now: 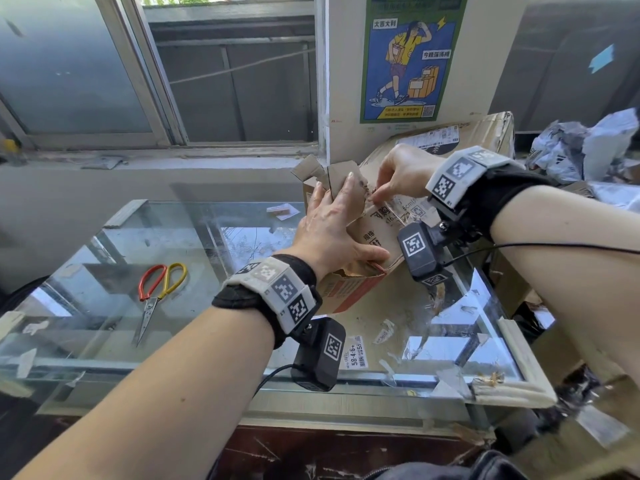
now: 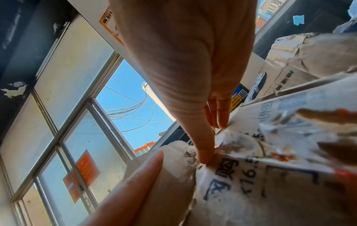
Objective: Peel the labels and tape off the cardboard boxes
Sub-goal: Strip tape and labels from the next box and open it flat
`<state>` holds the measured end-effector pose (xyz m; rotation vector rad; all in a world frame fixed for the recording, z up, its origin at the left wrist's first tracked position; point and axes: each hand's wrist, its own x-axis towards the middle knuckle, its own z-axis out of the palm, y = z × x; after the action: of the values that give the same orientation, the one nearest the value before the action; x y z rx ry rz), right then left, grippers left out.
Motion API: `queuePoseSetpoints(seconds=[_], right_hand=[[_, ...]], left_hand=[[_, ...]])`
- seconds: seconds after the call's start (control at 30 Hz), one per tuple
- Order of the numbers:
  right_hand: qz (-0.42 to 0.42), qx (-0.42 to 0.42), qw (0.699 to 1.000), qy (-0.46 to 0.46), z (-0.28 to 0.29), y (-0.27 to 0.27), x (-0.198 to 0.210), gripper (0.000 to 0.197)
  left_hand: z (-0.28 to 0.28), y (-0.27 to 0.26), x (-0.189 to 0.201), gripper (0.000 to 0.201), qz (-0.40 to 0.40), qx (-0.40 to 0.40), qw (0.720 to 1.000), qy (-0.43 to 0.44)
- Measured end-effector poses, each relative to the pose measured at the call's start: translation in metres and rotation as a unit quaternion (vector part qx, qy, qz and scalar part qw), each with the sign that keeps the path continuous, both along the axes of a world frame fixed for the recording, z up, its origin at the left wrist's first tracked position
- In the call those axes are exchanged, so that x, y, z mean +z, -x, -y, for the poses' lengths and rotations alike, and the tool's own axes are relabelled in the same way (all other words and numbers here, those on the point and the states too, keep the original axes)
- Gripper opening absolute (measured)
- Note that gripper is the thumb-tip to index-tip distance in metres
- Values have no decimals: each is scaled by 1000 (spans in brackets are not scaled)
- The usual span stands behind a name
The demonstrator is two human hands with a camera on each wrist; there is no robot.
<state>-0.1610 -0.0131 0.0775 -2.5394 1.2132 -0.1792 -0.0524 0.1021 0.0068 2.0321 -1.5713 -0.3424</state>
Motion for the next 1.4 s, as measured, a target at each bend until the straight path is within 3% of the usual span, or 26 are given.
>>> queuePoseSetpoints(seconds=[0.13, 0.3, 0.53, 0.67, 0.77, 0.87, 1.1, 1.4], right_hand=[[-73, 27, 994, 74, -3, -6, 0, 25], [-171, 88, 964, 183, -7, -10, -6, 23], [-153, 97, 961, 209, -8, -6, -7, 20], [-90, 60, 982, 158, -2, 1, -4, 17], [-4, 27, 999, 41, 12, 13, 2, 10], [66, -3, 994, -83, 20, 26, 8, 7], [-60, 15, 998, -19, 7, 12, 0, 35], [-118, 30, 993, 8, 9, 8, 4, 25]], left_hand=[[0, 0, 0, 134, 0, 1, 1000, -1], [1, 0, -3, 133, 7, -7, 1000, 7], [6, 4, -6, 134, 24, -9, 1000, 13], [7, 3, -8, 135, 21, -10, 1000, 8], [6, 1, -9, 138, 15, -8, 1000, 3], [5, 1, -10, 139, 8, -11, 1000, 2], [5, 7, -8, 136, 24, -21, 999, 12], [3, 4, -10, 137, 20, -18, 1000, 9]])
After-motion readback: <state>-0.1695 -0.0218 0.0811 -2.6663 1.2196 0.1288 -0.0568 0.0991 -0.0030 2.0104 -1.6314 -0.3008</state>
